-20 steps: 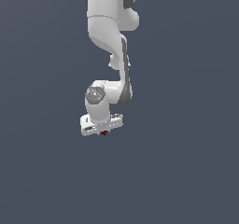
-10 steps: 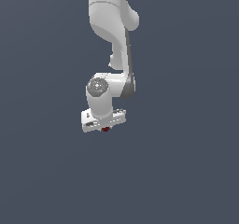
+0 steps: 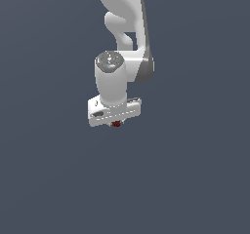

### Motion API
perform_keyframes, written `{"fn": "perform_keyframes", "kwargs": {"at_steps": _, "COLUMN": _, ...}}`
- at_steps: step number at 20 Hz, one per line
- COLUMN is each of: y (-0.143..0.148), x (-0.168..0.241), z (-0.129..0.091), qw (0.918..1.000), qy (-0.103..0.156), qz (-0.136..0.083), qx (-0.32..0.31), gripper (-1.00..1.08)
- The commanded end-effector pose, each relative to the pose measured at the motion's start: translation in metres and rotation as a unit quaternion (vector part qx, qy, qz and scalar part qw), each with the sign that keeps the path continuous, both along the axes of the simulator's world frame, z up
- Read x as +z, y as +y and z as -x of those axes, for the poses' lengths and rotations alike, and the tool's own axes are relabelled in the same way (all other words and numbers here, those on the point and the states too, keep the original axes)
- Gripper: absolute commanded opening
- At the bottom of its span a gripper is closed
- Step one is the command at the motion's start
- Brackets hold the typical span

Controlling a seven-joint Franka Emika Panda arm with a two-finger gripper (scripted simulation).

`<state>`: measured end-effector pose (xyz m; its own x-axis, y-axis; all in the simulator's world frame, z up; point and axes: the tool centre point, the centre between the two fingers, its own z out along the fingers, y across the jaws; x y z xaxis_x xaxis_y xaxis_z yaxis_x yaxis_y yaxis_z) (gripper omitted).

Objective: Pick up the object and move it to a goal position.

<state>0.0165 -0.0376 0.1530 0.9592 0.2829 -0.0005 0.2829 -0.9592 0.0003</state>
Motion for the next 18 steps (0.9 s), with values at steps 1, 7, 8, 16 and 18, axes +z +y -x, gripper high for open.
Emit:
{"fn": "perform_keyframes", "kwargs": {"at_steps": 1, "y": 0.01, "x": 0.03, "z": 0.001, "qw": 1.0, "qy": 0.0, "qz": 0.0, "qx": 0.0, "gripper": -1.0}}
{"fn": "perform_keyframes", "kwargs": {"at_steps": 7, "y": 0.034, "x": 0.102, "z": 0.0, "qw": 1.0, "qy": 0.0, "qz": 0.0, "qx": 0.0, "gripper": -1.0}}
{"fn": "perform_keyframes", "kwargs": {"at_steps": 8, "y": 0.038, "x": 0.114, "z": 0.0, "qw": 1.0, "qy": 0.0, "qz": 0.0, "qx": 0.0, "gripper": -1.0}}
{"fn": "perform_keyframes", "kwargs": {"at_steps": 16, "y": 0.067, "x": 0.2, "z": -0.002, "qw": 1.0, "qy": 0.0, "qz": 0.0, "qx": 0.0, "gripper": -1.0}}
{"fn": "perform_keyframes", "kwargs": {"at_steps": 18, "y": 0.072, "x": 0.217, "z": -0.003, "qw": 1.0, "qy": 0.0, "qz": 0.0, "qx": 0.0, "gripper": -1.0}}
